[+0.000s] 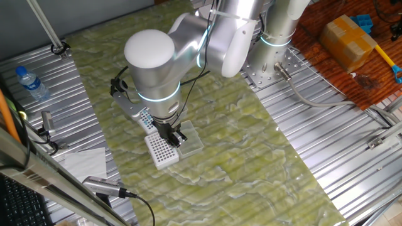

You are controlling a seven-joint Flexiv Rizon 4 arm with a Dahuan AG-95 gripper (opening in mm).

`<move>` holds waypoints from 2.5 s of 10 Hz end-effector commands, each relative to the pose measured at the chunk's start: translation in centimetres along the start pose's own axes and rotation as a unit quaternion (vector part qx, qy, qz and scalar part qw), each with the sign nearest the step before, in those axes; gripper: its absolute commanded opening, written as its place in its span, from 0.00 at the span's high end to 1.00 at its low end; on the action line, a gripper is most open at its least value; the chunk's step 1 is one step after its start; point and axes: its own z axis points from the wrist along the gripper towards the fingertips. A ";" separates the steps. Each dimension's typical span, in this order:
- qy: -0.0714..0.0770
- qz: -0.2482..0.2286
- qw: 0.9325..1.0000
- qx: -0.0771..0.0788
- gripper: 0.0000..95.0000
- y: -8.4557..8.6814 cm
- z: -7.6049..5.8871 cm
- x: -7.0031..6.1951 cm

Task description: Transfer all medium pipette tips from one holder to another

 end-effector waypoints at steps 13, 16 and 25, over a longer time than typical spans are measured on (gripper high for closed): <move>-0.010 -0.002 1.000 0.003 1.00 0.2 1.1 -0.1; -0.014 -0.030 0.999 0.009 0.60 0.2 1.4 -0.1; 0.003 -0.164 0.986 0.026 0.60 -7.4 -0.4 5.2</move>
